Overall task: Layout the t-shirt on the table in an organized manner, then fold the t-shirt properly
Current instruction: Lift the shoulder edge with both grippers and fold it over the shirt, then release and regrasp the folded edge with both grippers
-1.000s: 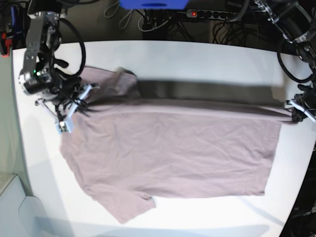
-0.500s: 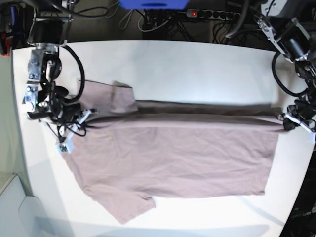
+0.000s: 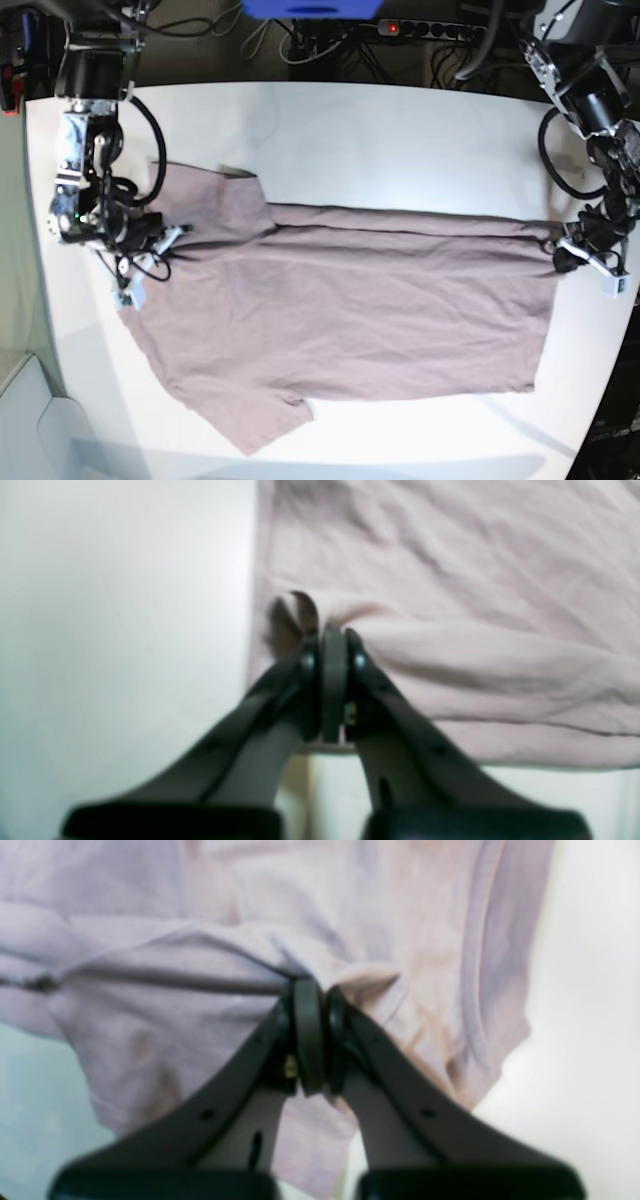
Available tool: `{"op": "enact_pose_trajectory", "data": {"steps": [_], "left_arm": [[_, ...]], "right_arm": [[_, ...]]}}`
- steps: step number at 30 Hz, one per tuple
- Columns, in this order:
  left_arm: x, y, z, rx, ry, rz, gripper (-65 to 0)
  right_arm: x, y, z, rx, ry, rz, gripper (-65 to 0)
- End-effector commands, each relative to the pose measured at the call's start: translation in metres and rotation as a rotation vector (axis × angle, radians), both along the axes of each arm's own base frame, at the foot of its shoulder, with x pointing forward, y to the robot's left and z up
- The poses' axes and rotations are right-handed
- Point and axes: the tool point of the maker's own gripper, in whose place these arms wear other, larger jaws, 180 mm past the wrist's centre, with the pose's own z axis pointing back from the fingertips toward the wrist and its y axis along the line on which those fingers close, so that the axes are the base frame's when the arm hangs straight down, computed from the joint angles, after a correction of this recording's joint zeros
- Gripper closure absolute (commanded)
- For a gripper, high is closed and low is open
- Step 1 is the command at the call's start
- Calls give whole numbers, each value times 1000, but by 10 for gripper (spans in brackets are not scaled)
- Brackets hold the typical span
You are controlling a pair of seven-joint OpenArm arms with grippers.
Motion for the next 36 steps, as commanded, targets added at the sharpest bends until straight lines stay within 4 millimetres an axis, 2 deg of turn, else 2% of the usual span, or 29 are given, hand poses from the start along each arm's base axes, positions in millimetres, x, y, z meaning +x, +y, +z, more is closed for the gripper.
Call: {"op": "enact_pose_trajectory", "data": {"steps": [1,4,9,11,19,22,24,27,31,36], "left_arm": [[13,11,24,19,-75,12,-5],[15,12,25,20,-83,14,-5],[15,12,26,22,-83,14,-7],[15,12,26,22,-83,14,-37],[14,13,26,22,-84,16,-358],[14,13,28,25,-86,15,-446],[14,14,31,34,-92,13,-478],[8,16,36,66,-100,7,-505],[-12,17,21,85,-58,1,-515],[-30,16,-6,55,1,12,-515]], "right_arm": [[17,-4,20,-5,-74,3,0],[25,-5,28,-6,-92,2,0],[27,-4,29,-5,-93,3,0],[26,-4,28,-5,-90,2,-12],[23,-4,20,-32,-59,35,-276],[24,-5,25,-35,-73,32,-294],[25,-11,38,-61,-112,37,-294],[12,-9,50,-92,-134,61,-294],[-12,-4,56,-112,-145,77,-294],[-36,-7,46,-93,-120,39,-294]]}}
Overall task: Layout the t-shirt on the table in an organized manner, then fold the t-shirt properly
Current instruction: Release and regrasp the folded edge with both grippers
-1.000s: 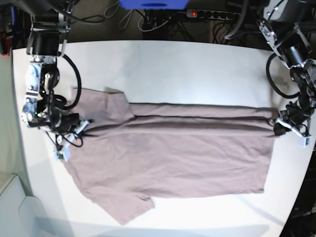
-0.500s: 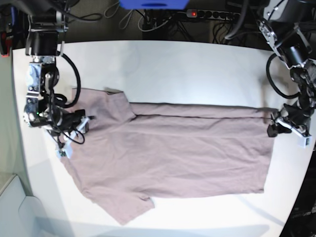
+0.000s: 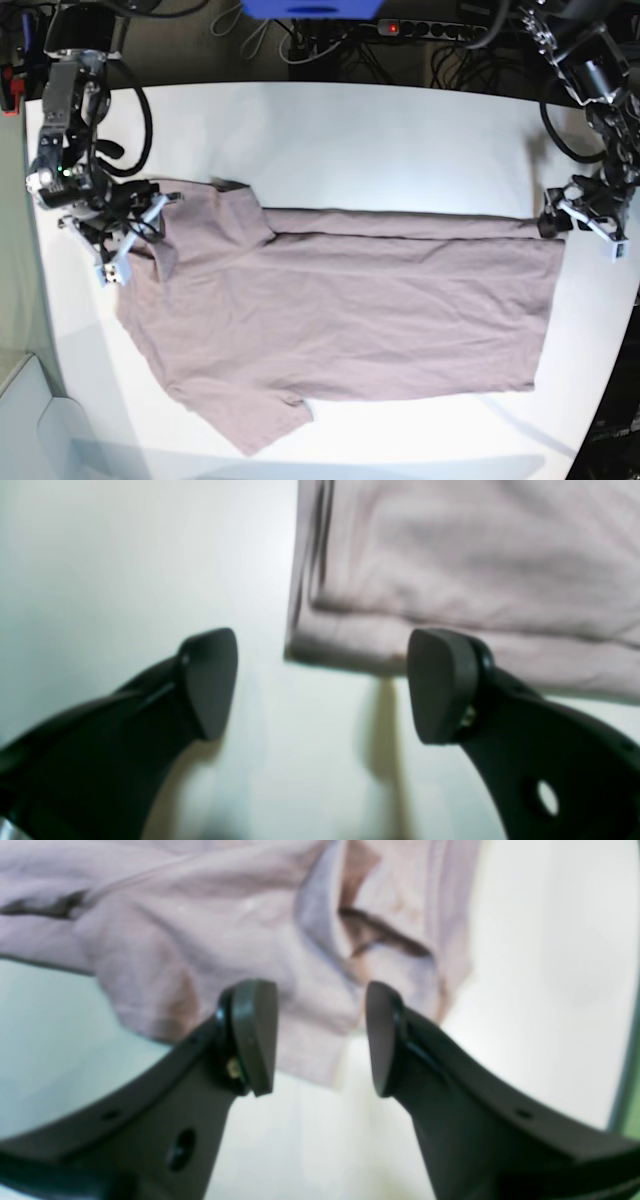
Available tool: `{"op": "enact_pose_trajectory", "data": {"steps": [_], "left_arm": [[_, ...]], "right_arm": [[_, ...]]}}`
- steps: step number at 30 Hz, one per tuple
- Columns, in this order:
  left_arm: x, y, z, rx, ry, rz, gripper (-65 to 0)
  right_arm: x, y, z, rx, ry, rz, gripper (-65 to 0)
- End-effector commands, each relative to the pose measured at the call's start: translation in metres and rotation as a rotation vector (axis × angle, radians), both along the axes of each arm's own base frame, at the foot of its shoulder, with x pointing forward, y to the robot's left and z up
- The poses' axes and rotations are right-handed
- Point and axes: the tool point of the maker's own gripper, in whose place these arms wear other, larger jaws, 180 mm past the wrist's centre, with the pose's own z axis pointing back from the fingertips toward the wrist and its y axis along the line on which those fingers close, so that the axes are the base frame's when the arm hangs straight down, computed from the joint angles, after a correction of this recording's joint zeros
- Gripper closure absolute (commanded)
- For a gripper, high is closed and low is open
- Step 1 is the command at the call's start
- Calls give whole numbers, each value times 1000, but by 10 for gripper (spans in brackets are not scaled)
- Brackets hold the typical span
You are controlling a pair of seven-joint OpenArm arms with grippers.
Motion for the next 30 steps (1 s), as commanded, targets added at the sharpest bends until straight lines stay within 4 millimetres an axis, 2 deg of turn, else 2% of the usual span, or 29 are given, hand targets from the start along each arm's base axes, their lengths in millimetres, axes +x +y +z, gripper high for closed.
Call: {"op": "enact_pose_trajectory", "data": {"steps": [1,11,15,17,20,23,30], "left_arm": [[15,8,20,6,-85,10,-515],[16,5,12,-21,-86,20,-512],[11,4,1,-46,-60,31,-500],[12,5,1,-48,-70,36,-443],[14,6,3,-47,-93,42,-288],[15,5,4,-49,-98,43,-181],[13,6,3,-47,-92,42,-144]], "right_arm": [[6,-2,11,-4,-44,7,-294],[-6,-6,1,-6,-11,-7,-294],[-7,-7,0,-9,-8,-6,-294],[-10,-7,-2,-10,0,-6,-294],[-11,-5,4,-15,-17,1,-294],[-11,-4,10,-19,-34,7,-294],[-11,-10,12,-26,-39,-8,-294]]}}
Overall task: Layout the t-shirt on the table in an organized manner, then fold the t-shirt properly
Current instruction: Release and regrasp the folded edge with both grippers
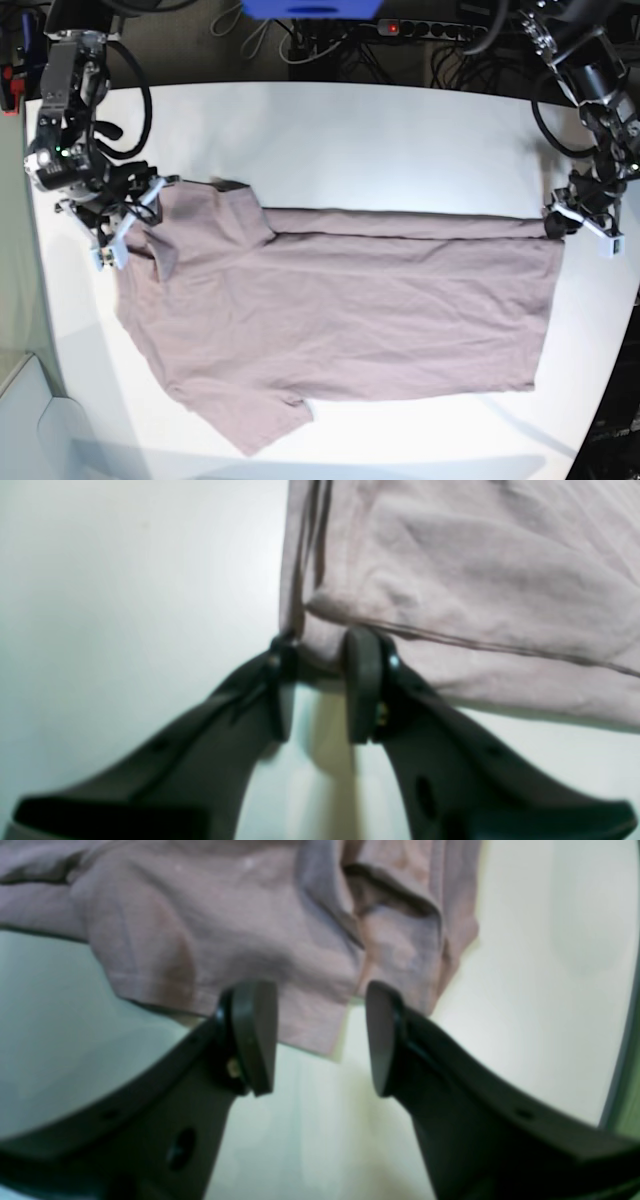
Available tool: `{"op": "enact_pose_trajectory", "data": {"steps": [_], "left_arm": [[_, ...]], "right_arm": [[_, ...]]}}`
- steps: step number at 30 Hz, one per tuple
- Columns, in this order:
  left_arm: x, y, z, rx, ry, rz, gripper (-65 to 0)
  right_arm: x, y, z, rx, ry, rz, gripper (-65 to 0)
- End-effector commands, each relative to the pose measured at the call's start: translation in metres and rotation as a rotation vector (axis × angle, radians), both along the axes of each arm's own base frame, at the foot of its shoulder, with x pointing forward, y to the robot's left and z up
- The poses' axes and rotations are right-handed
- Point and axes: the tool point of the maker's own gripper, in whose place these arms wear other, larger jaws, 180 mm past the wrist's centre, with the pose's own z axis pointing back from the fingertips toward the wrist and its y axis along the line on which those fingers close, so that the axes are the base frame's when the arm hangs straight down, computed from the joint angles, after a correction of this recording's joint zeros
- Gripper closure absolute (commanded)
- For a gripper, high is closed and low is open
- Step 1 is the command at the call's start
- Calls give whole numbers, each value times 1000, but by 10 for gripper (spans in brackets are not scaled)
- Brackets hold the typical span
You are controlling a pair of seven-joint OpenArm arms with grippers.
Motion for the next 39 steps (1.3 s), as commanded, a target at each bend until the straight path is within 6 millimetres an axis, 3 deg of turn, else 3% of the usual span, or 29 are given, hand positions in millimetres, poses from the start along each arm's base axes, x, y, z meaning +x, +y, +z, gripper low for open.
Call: {"op": "enact_pose_trajectory", "data": {"steps": [1,4,5,10,14,29,39], "left_arm": [[8,9,14,21,-37,2,-123],[7,10,14,22,-34,1,-4],[7,10,14,22,-34,1,0],[6,10,13,22,-31,1,-2],[5,10,12,22,-30,1,-2],[5,10,12,22,-28,1,-2],[5,9,12,22,-28,-1,-2]], "right_arm": [[8,-7,13,-12,-49,-7,-294],[7,-18,15,-15,-56,-42,-294],[7,-20,14,-15,-54,-47,-294],[4,-24,10,-15,-39,-56,-298],[-2,-27,-12,4,21,-73,-298],[16,-60,-48,23,44,-139,-298],[23,-61,-45,29,5,-141,-289]]}}
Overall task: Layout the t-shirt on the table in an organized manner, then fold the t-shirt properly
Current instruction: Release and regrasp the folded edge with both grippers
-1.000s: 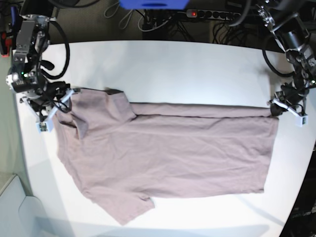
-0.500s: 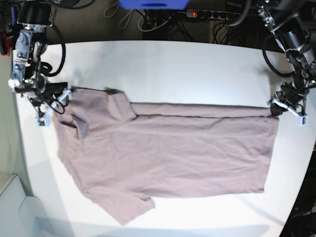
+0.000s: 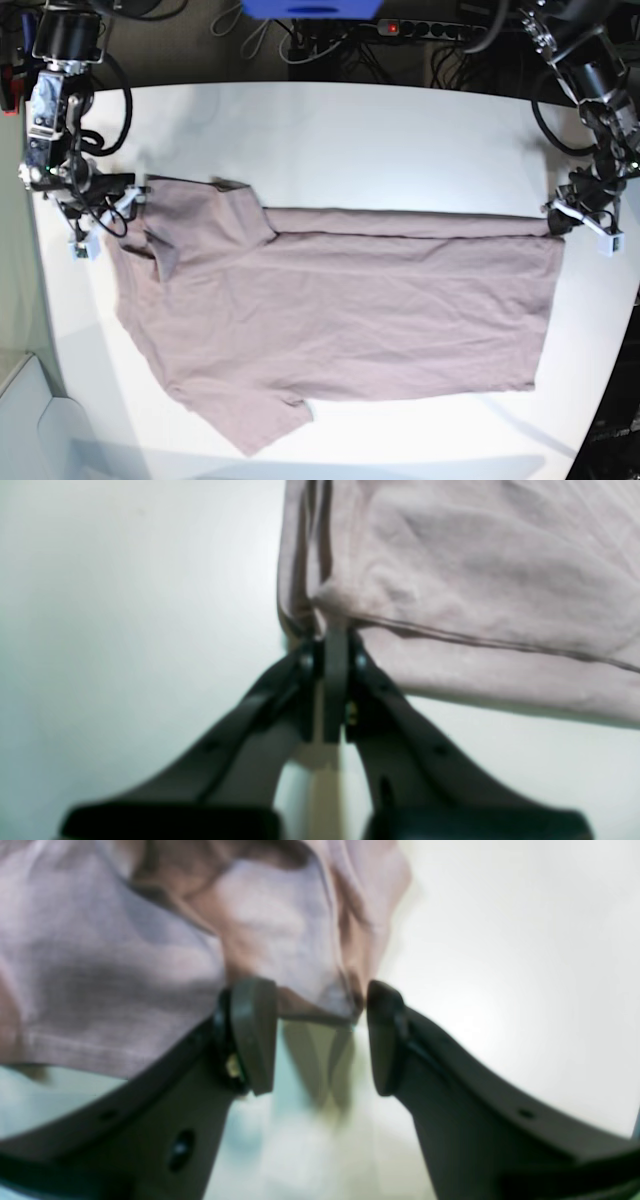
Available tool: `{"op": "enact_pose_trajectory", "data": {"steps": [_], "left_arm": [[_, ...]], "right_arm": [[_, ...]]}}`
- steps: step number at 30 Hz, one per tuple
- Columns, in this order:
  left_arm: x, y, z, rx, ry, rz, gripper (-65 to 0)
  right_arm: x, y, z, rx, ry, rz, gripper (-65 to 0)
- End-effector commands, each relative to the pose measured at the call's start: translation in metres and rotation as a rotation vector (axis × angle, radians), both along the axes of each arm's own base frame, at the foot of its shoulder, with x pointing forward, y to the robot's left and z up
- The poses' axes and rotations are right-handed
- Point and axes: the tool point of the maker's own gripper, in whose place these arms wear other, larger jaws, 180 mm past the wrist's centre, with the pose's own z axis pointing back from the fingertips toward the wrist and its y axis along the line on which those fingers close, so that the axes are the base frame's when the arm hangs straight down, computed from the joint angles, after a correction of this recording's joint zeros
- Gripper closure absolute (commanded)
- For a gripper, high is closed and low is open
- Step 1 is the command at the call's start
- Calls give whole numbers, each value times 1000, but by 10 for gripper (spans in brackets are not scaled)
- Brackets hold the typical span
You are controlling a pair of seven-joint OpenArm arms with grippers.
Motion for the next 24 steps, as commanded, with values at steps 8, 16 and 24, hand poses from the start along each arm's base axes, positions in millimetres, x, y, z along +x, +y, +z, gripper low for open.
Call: {"op": "enact_pose_trajectory", "data": {"steps": [8,16,24], "left_arm": [[9,9,15,24,-39,0,-2],[10,9,16,24,-42,0,-2],[7,10,17,39,-2,-20,-1]], "right_arm": [[12,-5,15,-15,-52,8,-95],[12,-13,-3,4,8,-21,-29],[8,-21,-2,-15,45,-16,0]]}}
